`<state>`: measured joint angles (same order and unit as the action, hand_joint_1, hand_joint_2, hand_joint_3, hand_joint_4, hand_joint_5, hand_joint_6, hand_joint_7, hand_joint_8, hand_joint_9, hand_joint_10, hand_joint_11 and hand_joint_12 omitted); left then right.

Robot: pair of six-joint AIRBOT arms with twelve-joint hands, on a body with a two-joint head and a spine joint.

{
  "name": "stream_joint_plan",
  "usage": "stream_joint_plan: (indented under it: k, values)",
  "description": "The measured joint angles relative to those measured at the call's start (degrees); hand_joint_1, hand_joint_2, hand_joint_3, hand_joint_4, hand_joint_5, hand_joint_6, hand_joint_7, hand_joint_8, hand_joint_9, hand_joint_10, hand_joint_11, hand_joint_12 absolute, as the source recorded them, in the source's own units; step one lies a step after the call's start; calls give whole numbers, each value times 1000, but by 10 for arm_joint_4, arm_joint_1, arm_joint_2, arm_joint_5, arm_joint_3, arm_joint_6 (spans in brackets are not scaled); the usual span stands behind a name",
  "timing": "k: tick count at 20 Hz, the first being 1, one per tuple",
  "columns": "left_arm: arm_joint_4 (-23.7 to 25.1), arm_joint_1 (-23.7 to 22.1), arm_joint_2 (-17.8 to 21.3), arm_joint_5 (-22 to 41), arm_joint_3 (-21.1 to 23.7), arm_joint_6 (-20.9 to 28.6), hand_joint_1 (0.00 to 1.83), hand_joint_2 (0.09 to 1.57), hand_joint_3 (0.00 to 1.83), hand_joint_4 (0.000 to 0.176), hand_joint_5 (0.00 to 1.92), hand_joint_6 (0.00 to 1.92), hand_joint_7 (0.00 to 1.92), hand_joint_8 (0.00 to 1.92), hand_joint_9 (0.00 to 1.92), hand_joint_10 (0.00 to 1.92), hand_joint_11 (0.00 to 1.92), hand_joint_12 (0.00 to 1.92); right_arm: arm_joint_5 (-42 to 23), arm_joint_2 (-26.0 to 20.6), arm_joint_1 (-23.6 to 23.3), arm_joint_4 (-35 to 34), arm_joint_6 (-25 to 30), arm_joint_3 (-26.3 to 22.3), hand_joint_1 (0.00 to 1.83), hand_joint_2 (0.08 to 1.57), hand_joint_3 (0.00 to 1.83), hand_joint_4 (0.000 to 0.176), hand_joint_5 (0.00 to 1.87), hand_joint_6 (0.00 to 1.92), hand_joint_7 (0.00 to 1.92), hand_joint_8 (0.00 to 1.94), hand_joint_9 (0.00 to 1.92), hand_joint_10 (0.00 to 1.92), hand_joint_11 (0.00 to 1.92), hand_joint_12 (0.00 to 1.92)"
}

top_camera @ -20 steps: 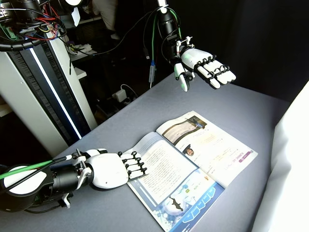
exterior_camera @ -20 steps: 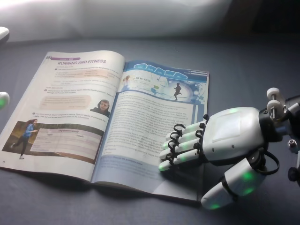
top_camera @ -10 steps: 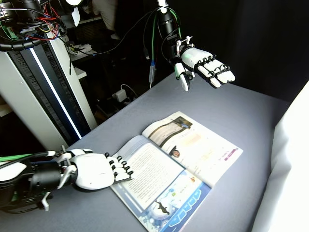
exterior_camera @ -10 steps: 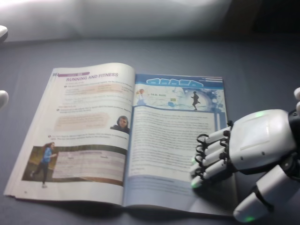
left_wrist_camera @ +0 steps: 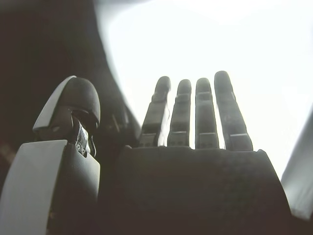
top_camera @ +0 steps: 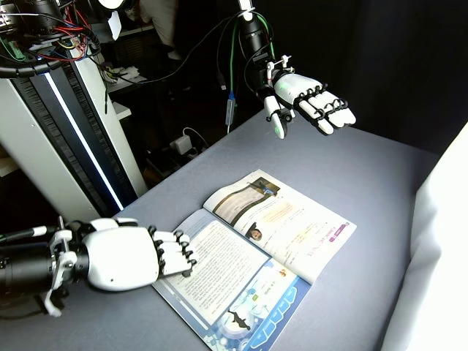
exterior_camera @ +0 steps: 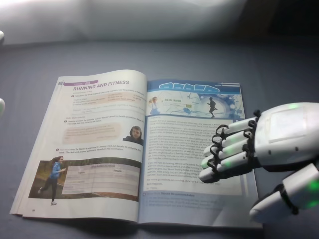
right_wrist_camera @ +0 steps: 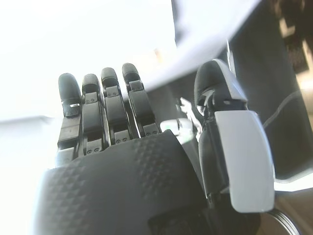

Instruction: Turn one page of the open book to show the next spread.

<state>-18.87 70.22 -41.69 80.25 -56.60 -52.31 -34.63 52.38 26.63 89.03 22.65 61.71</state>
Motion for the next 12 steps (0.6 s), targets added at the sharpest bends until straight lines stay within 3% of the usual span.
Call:
stream_joint_plan:
  k: [1,4,10,12]
  values:
    - [-5,0,0,1,0,0,61,1390,1,0,60,0,0,0,0,0,0,254,-1,-9,0,-5,0,-4,0,1235,0,0,176,2,108,6,88,6,0,825]
    - [1,0,0,2,0,0,77,1387,0,0,64,1,0,0,0,0,0,222,12,-30,7,-9,0,-9,0,1228,0,0,145,0,78,0,65,0,0,846]
    - [0,0,0,2,0,0,44,1384,0,0,56,0,0,0,0,0,0,222,31,-35,33,-10,-1,-12,0,1223,0,0,187,12,120,4,94,20,0,688]
    - [0,0,0,2,0,0,57,1382,0,0,56,0,0,0,0,0,0,200,39,-35,42,-12,0,-12,0,1227,1,0,207,11,144,5,128,32,0,899]
